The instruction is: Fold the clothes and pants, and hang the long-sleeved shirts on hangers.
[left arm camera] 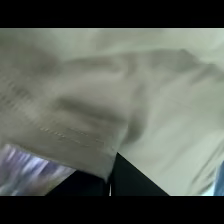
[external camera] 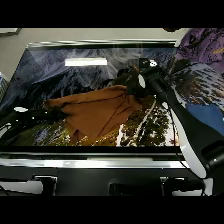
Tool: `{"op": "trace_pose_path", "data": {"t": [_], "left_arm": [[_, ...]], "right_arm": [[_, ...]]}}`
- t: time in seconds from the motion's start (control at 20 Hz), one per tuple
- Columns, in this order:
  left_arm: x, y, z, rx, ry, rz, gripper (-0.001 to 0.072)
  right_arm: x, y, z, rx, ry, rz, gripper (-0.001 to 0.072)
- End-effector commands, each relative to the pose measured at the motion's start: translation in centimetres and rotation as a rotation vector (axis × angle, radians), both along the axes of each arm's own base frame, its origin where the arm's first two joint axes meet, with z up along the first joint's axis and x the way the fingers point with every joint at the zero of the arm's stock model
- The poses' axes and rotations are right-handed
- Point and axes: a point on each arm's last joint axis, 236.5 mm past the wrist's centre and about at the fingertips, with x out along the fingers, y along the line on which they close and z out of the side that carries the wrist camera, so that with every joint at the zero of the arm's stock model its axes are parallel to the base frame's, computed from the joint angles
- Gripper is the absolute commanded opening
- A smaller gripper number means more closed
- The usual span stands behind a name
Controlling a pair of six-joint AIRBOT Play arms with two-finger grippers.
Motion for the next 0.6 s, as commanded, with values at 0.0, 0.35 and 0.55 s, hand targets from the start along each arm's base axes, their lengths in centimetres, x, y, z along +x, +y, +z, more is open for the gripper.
{"op": "trace_pose_path", "data": {"t": [0.0, 0.35, 0.55], "left_arm": [[3.3, 0.6, 5.6, -0.004, -0.122, 0.002, 0.0011], [7.9, 2.0, 28.0, 0.063, -0.522, -0.05, 0.0011], [3.5, 5.5, 39.6, 0.371, -0.656, -0.023, 0.0012]], "right_arm": [[0.5, -1.8, 2.6, -0.061, -0.071, -0.006, 0.0024], [1.7, -6.5, 18.9, -0.143, -0.436, -0.079, 0.0024], [-3.6, -10.6, 32.6, -0.143, -0.68, -0.115, 0.0024]]}}
